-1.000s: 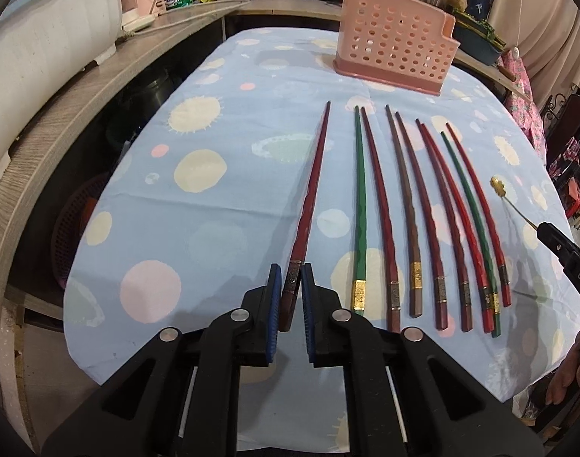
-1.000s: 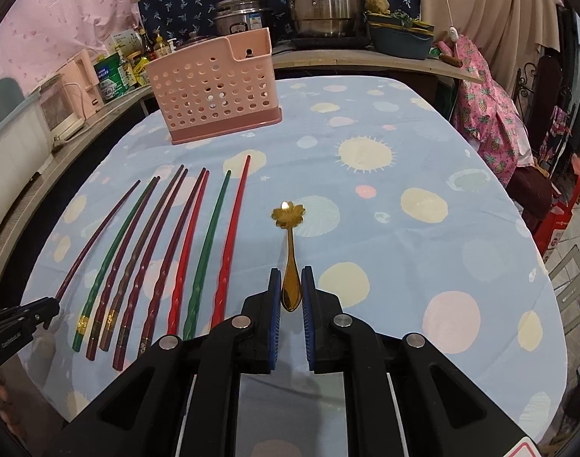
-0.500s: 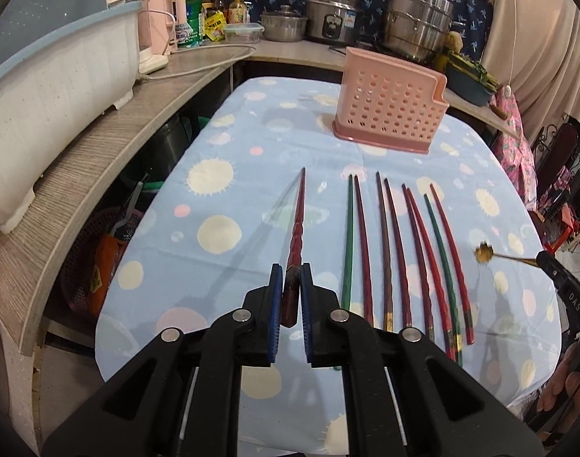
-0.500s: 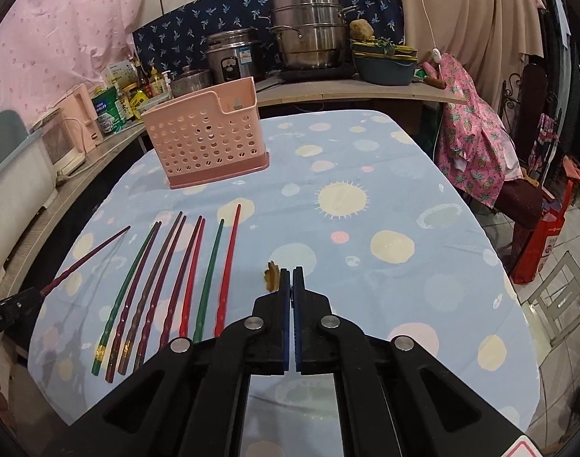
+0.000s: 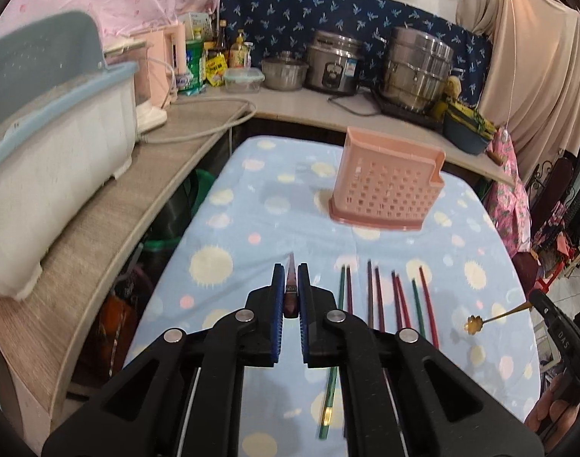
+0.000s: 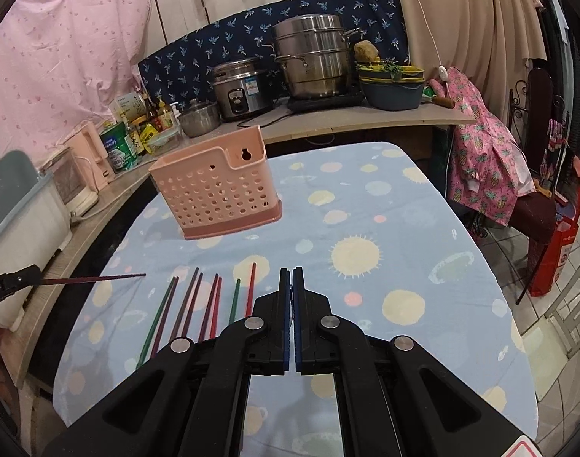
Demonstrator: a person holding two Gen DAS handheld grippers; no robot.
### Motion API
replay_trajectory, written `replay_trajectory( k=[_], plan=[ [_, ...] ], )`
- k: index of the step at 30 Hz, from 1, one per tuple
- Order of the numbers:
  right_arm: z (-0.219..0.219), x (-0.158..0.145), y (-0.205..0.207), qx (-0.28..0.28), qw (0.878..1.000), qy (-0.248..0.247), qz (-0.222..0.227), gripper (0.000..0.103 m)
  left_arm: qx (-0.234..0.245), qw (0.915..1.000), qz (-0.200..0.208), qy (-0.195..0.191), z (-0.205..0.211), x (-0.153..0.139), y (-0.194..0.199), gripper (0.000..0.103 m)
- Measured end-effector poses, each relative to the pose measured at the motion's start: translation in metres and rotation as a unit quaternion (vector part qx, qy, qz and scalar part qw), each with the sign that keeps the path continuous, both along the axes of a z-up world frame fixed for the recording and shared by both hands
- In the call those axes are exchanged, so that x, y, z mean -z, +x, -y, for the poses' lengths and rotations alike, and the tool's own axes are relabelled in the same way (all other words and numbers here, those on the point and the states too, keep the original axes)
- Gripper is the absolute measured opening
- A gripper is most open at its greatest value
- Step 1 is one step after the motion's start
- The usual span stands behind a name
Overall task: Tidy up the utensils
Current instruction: 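Lift the spoon and red chopstick and carry both over the pink holder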
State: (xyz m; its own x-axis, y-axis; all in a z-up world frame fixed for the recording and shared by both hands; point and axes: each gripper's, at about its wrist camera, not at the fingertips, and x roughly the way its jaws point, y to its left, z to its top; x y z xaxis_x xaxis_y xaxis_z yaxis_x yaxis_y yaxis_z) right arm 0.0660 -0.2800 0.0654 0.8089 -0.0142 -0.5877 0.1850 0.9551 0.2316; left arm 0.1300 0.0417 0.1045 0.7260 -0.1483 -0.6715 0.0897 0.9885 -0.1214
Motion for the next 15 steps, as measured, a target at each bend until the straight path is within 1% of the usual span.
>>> replay_trajectory(
  k=[3, 6, 8, 11, 15],
  plan=[
    [0.003, -0.013, 0.014, -0.005, 1.0, 0.005, 0.015, 0.002, 0.0, 0.9998, 0.02, -0.002, 0.001, -0.021, 0.016, 0.007],
    [0.005, -0.029, 0.03, -0.006, 0.999, -0.002, 0.033, 0.002, -0.002, 0.999, 0.044, -0.007, 0.002, -0.045, 0.032, 0.007],
    [0.008, -0.038, 0.044, -0.004, 0.999, -0.001, 0.042, 0.002, -0.007, 0.9977, 0.066, -0.01, 0.004, -0.064, 0.045, 0.007],
    [0.016, -0.051, 0.069, -0.004, 0.998, 0.014, 0.054, 0.002, -0.012, 0.9957, 0.09, -0.019, 0.007, -0.089, 0.062, 0.007],
    [0.021, -0.066, 0.101, -0.009, 0.997, 0.024, 0.069, 0.002, -0.015, 0.9913, 0.129, -0.023, 0.015, -0.124, 0.079, 0.007]
  ],
)
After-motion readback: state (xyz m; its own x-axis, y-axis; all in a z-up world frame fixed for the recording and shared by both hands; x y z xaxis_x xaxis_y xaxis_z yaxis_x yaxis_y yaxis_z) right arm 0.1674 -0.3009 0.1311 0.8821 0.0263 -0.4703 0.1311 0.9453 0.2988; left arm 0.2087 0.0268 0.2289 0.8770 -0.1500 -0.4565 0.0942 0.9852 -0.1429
